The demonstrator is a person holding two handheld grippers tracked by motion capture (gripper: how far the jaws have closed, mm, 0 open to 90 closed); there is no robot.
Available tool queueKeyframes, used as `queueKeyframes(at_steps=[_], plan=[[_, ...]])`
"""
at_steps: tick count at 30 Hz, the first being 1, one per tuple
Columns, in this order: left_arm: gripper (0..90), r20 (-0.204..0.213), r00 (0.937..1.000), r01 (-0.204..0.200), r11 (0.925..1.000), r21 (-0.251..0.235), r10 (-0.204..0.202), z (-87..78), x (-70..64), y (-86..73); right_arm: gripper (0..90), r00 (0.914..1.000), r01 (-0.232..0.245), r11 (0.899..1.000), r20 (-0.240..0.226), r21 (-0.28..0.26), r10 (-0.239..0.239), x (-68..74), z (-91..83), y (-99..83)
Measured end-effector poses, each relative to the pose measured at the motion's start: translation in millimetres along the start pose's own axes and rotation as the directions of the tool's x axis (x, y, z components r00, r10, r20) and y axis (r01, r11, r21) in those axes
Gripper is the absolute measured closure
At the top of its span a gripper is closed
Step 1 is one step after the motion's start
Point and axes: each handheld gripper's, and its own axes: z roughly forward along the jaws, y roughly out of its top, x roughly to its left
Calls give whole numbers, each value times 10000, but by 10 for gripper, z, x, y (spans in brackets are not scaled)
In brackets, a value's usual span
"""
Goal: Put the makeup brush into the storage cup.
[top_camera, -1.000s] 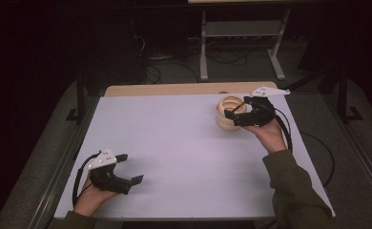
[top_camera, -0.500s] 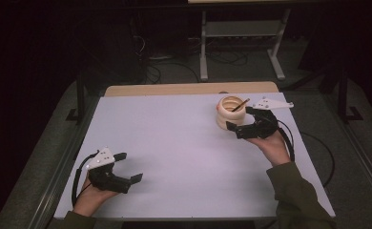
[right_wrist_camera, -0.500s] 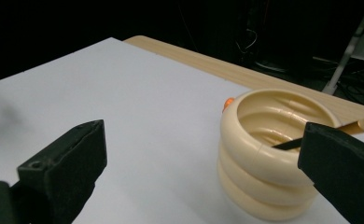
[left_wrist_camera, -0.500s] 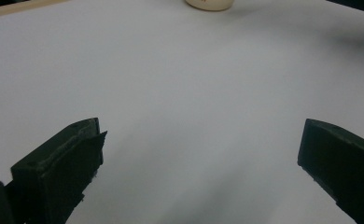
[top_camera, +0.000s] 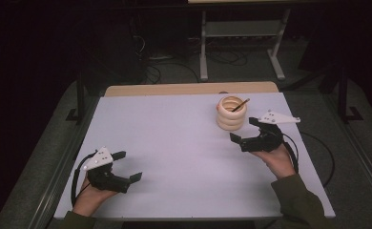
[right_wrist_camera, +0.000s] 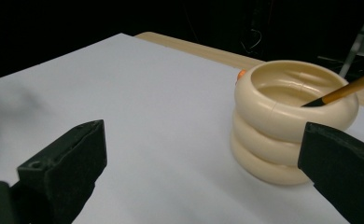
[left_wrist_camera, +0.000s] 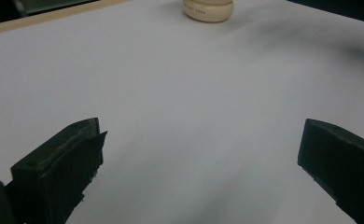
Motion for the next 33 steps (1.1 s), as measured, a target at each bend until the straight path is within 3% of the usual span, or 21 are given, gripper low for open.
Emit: queueKeyframes(at_steps=[3,13,26,33], plan=[[0,-12,10000,26,9999,-117,-27,-3,2,-3,6,10000,-26,9999,-17,163,27,23,-23,-30],[0,-19,10000,64,9995,-295,-65,-21,12,-4,6,9998,-36,10000,-188,-71,34,120,-149,-217],[0,-6,10000,92,9990,-449,-93,-34,22,-9,7,10000,-56,9990,15,-449,56,151,-345,-432],[0,52,10000,68,9984,-565,-65,-36,32,-17,7,9999,-48,9998,137,-209,51,162,-410,-572]])
